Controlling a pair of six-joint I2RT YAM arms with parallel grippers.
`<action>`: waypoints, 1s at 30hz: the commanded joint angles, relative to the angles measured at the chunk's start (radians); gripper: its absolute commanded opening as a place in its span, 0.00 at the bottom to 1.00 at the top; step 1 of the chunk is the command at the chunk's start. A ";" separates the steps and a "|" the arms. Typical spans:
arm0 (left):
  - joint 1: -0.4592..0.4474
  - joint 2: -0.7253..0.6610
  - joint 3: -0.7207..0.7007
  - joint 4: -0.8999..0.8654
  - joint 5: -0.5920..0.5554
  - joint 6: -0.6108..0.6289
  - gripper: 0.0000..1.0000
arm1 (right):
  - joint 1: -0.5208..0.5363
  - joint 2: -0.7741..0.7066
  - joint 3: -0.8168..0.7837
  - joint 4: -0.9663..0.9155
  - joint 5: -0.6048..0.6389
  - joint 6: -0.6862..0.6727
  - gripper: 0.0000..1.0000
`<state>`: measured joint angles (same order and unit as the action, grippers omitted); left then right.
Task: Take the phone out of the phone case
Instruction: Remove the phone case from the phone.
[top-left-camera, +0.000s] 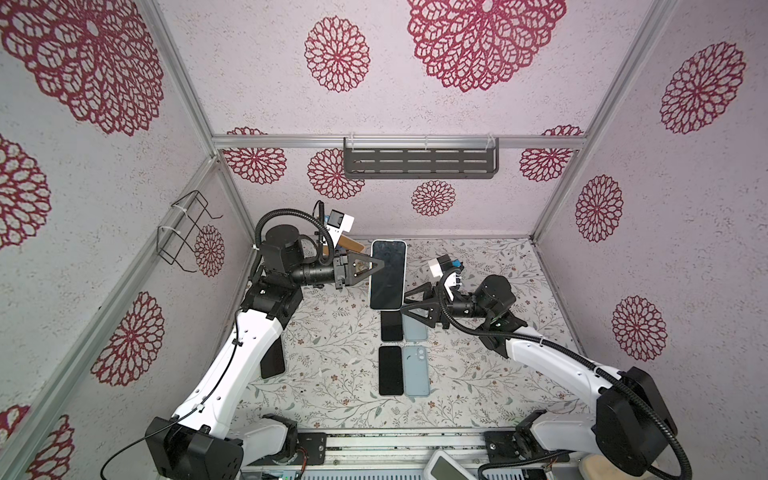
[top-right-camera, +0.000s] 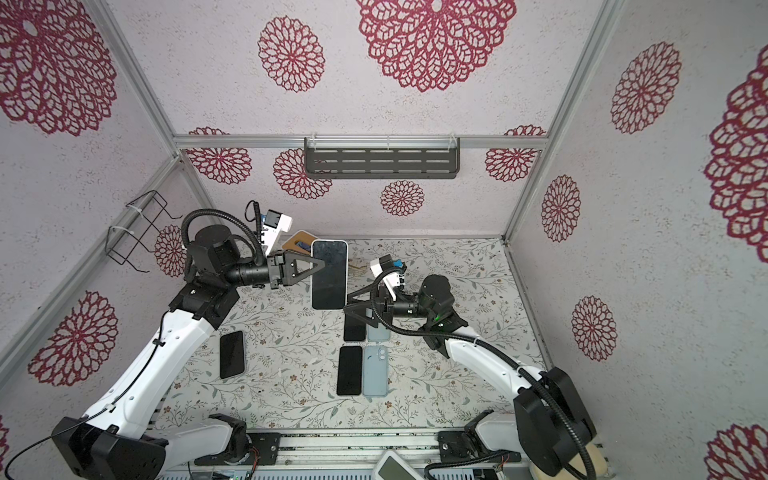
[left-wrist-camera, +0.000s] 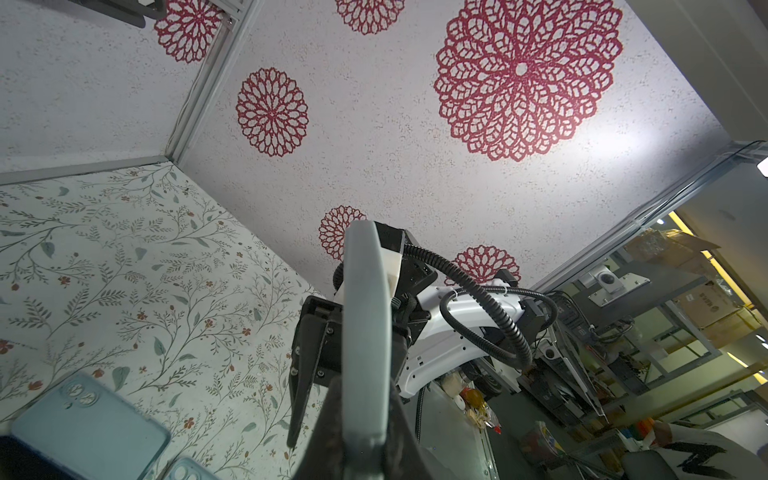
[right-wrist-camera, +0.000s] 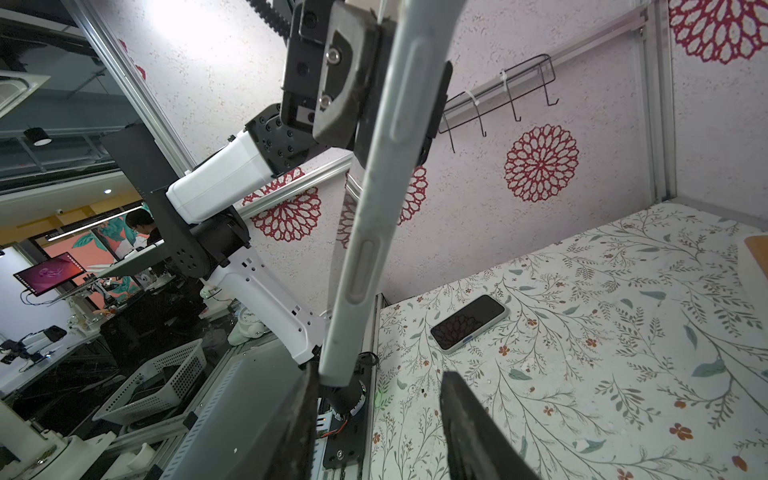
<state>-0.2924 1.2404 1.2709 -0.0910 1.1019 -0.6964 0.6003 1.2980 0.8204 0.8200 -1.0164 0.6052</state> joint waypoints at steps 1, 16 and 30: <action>-0.016 0.002 0.013 0.063 0.021 0.001 0.00 | 0.007 0.000 0.034 0.069 -0.019 0.017 0.45; -0.027 0.020 0.018 0.060 0.000 0.006 0.00 | 0.012 0.005 0.042 0.077 -0.028 0.021 0.25; -0.041 0.072 0.056 0.045 -0.070 -0.077 0.00 | 0.016 0.006 0.035 0.094 -0.035 -0.047 0.04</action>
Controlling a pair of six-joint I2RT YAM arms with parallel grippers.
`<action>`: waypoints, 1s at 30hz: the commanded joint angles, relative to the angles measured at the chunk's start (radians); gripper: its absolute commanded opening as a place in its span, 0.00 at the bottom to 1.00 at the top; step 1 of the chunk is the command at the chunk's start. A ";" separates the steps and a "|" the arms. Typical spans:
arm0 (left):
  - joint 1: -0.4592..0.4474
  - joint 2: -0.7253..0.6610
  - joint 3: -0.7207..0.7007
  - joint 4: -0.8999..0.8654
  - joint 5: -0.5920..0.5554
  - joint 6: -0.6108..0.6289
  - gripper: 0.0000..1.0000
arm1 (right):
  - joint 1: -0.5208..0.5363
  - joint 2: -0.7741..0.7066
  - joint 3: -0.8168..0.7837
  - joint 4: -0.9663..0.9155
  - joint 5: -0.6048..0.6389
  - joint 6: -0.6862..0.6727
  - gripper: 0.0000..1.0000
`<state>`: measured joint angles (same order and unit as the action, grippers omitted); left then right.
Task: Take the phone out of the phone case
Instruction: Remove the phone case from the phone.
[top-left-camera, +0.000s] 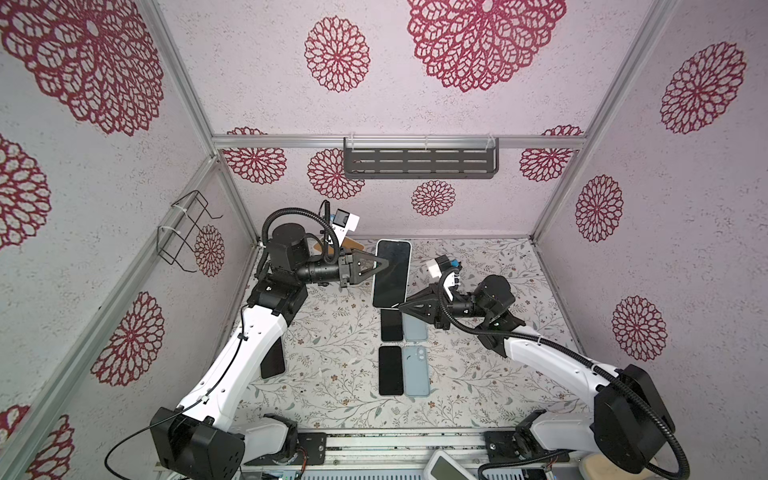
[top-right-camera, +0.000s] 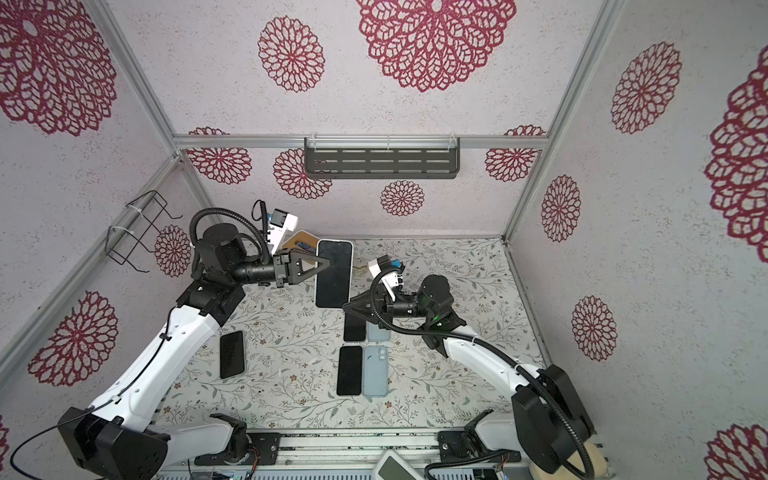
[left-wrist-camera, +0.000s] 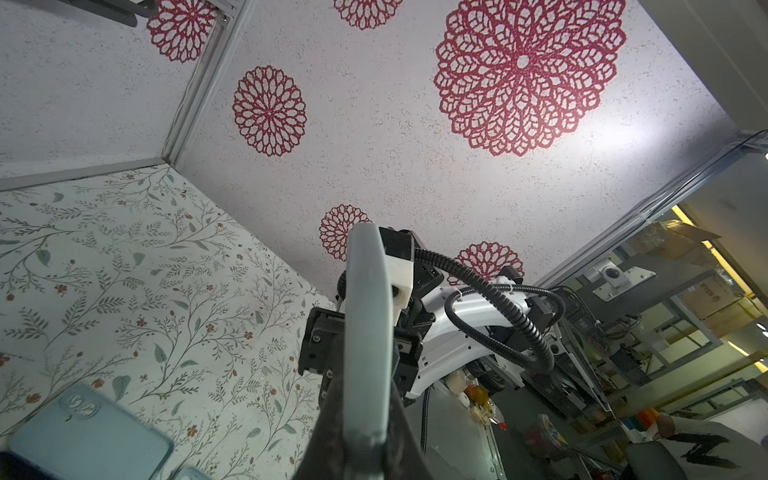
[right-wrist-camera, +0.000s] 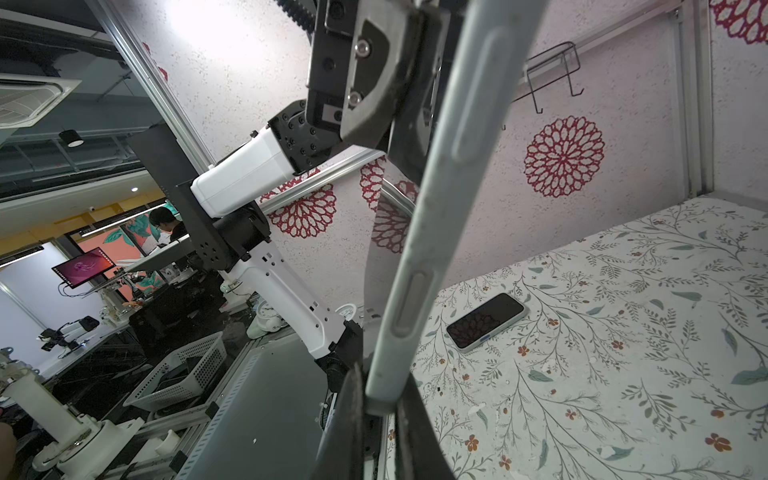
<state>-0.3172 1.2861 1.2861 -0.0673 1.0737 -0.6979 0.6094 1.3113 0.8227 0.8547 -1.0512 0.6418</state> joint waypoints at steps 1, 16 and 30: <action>-0.023 0.037 0.046 0.010 -0.060 -0.088 0.00 | 0.007 -0.009 0.035 0.059 0.002 -0.102 0.03; -0.092 0.169 -0.092 0.308 -0.199 -0.510 0.00 | 0.004 -0.027 0.099 -0.030 0.117 -0.354 0.00; -0.169 0.185 -0.168 0.457 -0.270 -0.625 0.00 | 0.001 -0.101 -0.002 0.041 0.355 -0.427 0.00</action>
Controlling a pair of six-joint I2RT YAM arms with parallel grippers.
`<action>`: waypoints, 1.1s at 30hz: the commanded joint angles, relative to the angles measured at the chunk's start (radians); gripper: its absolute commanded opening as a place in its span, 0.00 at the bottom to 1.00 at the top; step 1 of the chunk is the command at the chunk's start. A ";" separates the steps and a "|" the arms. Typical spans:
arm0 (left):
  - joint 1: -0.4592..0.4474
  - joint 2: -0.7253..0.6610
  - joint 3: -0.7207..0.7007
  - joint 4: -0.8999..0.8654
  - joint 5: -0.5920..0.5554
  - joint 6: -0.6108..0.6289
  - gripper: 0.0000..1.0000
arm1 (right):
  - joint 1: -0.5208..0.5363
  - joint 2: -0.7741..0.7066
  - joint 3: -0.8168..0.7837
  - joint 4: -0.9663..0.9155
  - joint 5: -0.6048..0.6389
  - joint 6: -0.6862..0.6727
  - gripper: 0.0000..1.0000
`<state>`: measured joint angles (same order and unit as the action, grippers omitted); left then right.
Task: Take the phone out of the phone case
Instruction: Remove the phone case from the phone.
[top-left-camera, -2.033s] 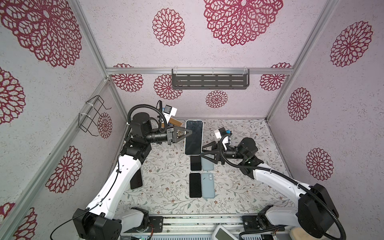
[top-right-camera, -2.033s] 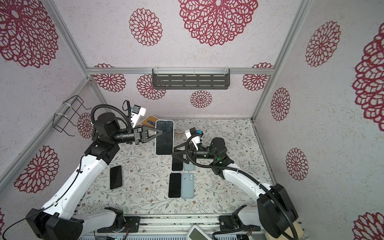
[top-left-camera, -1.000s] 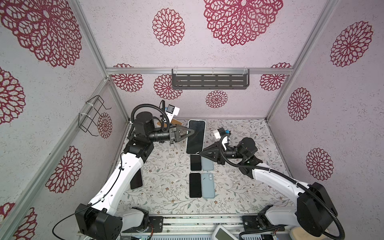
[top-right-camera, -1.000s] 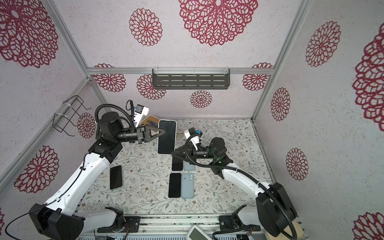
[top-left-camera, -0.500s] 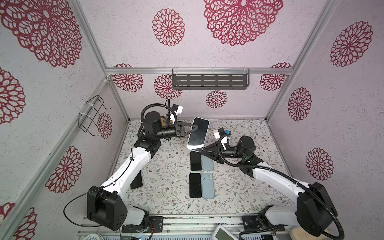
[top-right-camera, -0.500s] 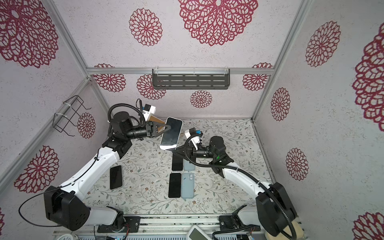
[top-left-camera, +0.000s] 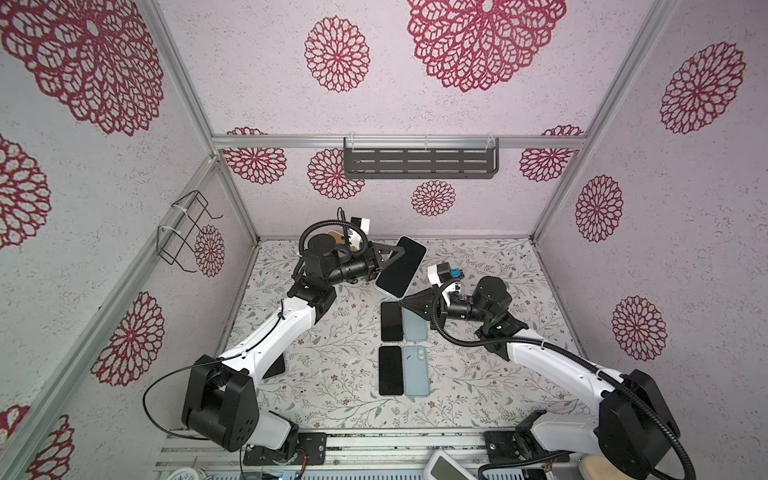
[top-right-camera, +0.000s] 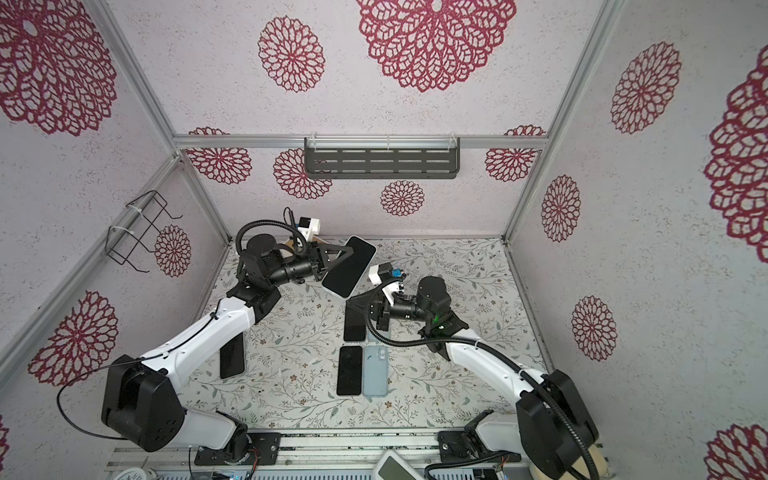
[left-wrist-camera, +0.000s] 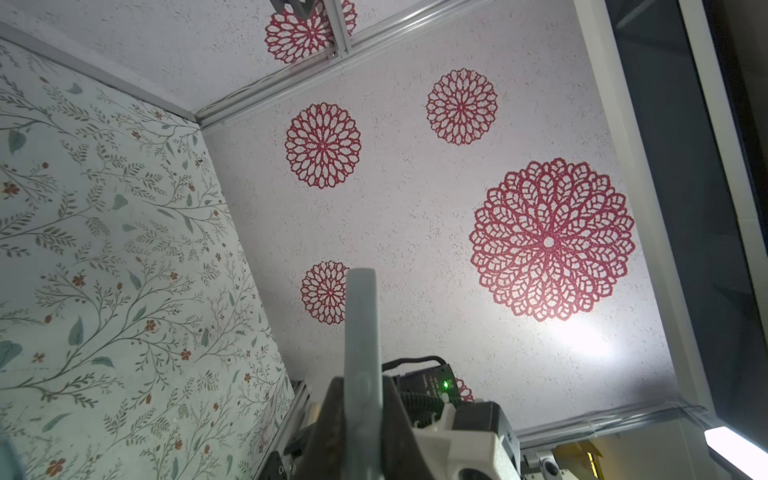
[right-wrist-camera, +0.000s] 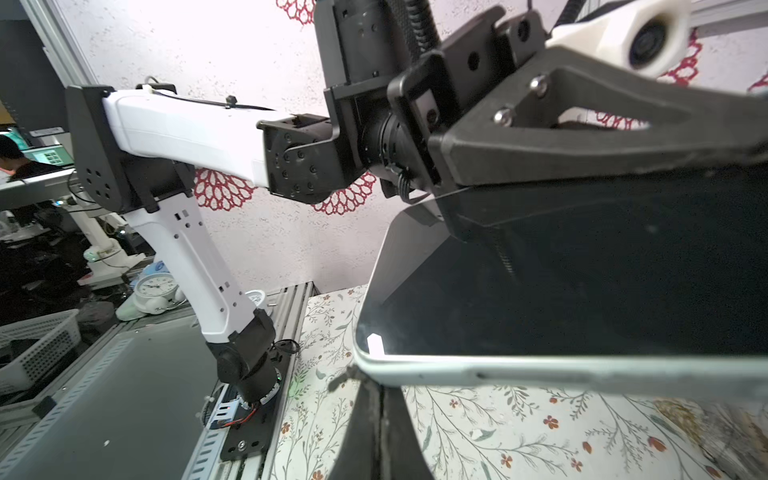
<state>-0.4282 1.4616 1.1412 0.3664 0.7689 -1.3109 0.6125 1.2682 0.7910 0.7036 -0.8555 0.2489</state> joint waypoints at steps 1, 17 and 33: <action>-0.056 0.011 -0.024 0.033 0.034 -0.018 0.00 | -0.004 -0.059 0.022 0.200 0.162 -0.030 0.00; 0.024 -0.042 -0.005 0.205 0.074 -0.082 0.00 | -0.010 -0.076 -0.092 0.257 0.061 0.173 0.49; -0.005 -0.021 -0.001 0.275 0.073 -0.115 0.00 | -0.008 0.044 -0.045 0.431 -0.007 0.352 0.63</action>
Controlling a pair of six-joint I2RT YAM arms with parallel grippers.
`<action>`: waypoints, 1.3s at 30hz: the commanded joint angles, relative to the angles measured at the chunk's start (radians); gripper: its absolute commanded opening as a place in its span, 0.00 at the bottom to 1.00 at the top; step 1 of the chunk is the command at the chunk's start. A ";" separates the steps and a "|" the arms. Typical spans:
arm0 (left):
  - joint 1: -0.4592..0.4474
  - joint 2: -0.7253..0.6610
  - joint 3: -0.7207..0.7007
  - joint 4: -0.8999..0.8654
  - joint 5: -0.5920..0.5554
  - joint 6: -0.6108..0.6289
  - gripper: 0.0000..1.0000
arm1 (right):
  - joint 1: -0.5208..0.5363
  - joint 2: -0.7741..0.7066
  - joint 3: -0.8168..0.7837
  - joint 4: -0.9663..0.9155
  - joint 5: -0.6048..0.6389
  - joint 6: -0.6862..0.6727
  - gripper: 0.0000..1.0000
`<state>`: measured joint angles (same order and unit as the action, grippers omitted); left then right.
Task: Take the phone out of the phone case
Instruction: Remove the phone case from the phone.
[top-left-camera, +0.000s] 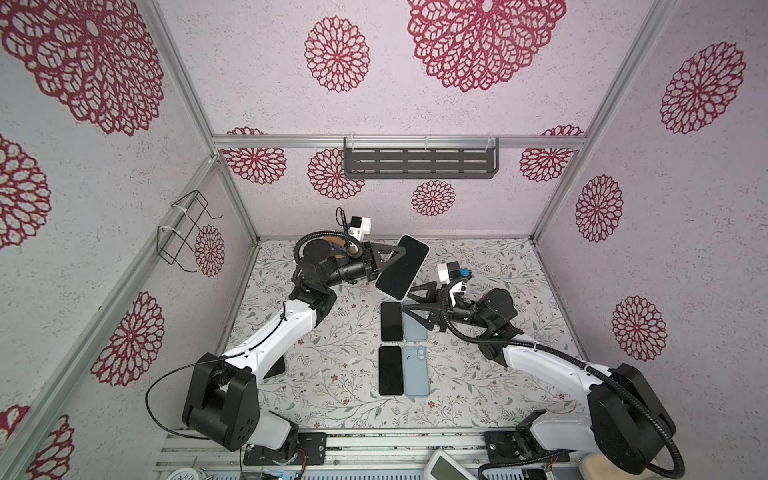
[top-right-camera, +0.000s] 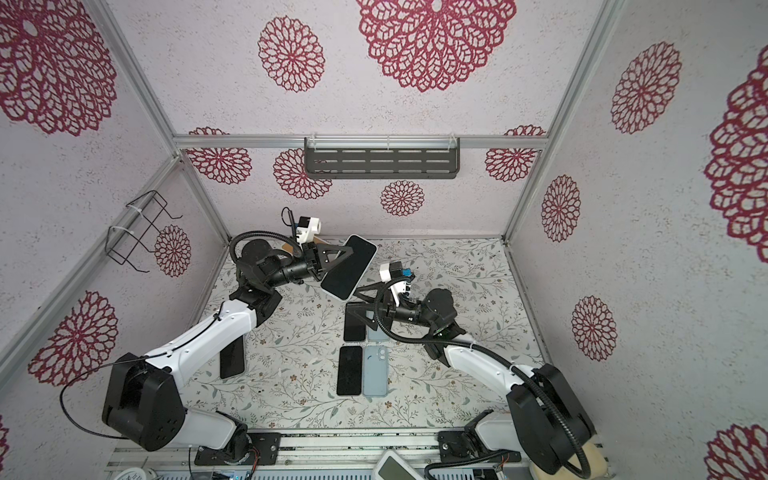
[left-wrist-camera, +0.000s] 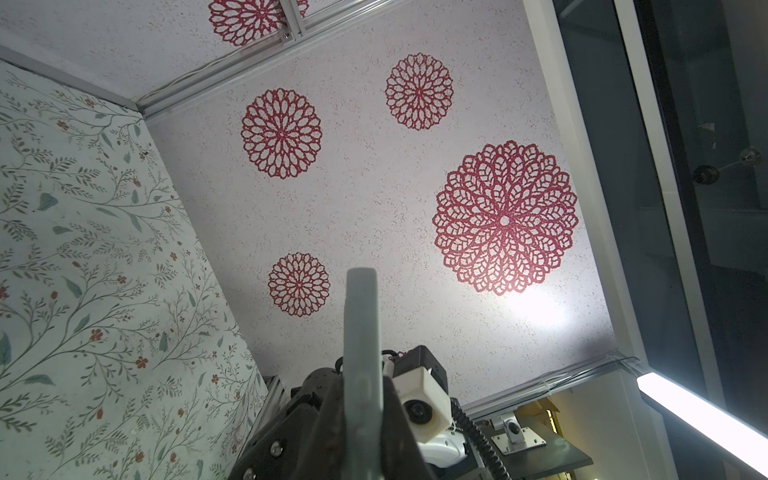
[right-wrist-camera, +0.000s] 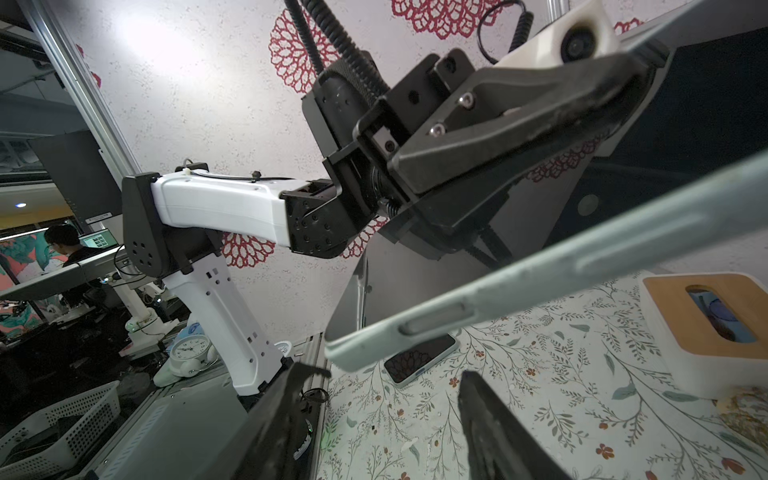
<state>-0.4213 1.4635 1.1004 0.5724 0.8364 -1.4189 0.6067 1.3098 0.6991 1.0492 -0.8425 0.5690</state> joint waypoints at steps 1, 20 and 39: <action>-0.014 -0.022 0.038 0.072 0.004 -0.007 0.00 | -0.002 0.006 0.051 0.091 -0.021 0.035 0.63; -0.033 -0.016 0.021 0.108 -0.032 -0.057 0.00 | 0.001 0.061 0.057 0.174 -0.030 0.072 0.34; -0.060 0.017 0.011 0.077 -0.106 -0.163 0.00 | 0.018 0.039 0.073 0.048 0.001 -0.126 0.19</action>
<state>-0.4435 1.4792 1.1004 0.5888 0.7456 -1.5280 0.6186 1.3659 0.7277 1.1511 -0.8650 0.5316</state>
